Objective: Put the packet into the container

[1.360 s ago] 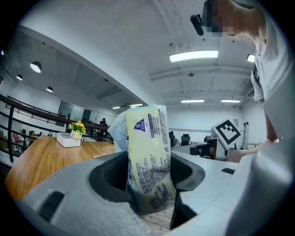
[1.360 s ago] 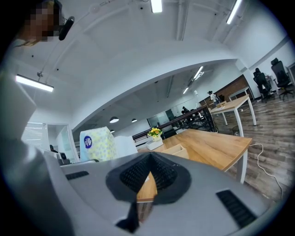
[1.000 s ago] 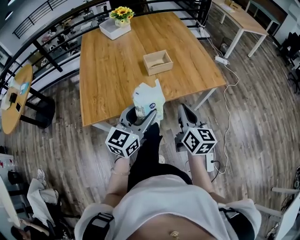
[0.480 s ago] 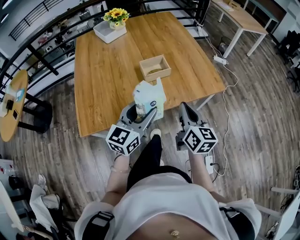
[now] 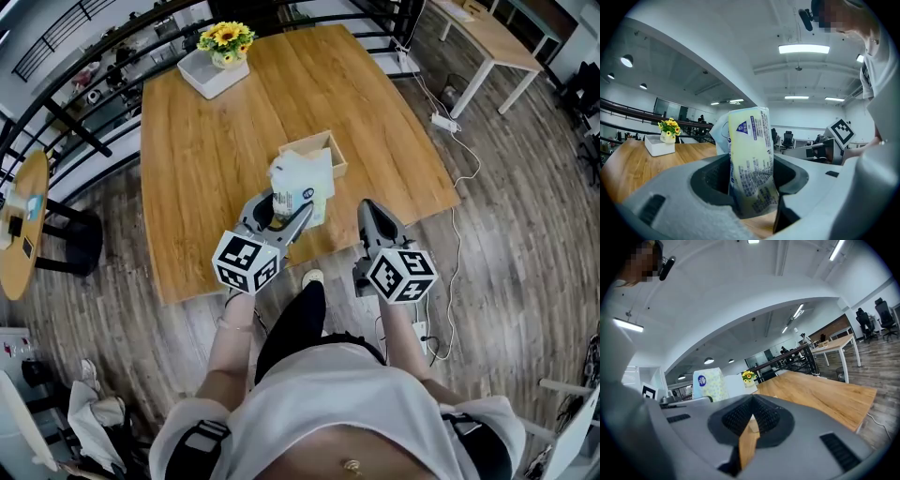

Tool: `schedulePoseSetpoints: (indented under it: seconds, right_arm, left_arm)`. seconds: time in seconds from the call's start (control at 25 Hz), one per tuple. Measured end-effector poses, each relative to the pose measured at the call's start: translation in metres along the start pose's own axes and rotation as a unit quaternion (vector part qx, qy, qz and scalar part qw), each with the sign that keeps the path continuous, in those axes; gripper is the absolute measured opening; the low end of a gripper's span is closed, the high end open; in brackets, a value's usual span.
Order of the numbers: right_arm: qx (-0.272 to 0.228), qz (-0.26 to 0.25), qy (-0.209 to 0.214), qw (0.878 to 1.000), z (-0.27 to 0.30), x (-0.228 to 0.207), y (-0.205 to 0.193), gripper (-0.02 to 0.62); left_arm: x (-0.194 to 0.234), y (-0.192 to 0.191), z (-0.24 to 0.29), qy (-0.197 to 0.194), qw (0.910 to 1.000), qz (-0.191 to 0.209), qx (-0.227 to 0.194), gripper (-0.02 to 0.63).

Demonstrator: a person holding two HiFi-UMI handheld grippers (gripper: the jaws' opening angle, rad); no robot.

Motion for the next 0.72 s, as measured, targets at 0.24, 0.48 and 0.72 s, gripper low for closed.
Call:
schedulePoseSetpoints:
  seconds: [0.24, 0.48, 0.72]
  right_arm:
    - [0.009, -0.003, 0.002, 1.0, 0.041, -0.01, 0.008, 0.012]
    - [0.024, 0.001, -0.008, 1.0, 0.07, -0.029, 0.013, 0.012]
    - [0.031, 0.009, -0.016, 0.999, 0.101, -0.043, 0.018, 0.012]
  left_arm:
    - [0.04, -0.012, 0.041, -0.019, 0.9985, 0.026, 0.045, 0.235]
    - [0.063, -0.021, 0.077, -0.052, 0.9941, 0.044, 0.085, 0.235]
    - [0.085, -0.035, 0.105, -0.097, 0.9865, 0.035, 0.127, 0.235]
Point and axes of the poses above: the fingertips, and each gripper's own axes: z forward along the fingers, x to its left, y out of its top, the point moved 1 cm from there along -z, backward along the fingers, and after that the axes turned 5 degrees about z, right-handed, at the moved point
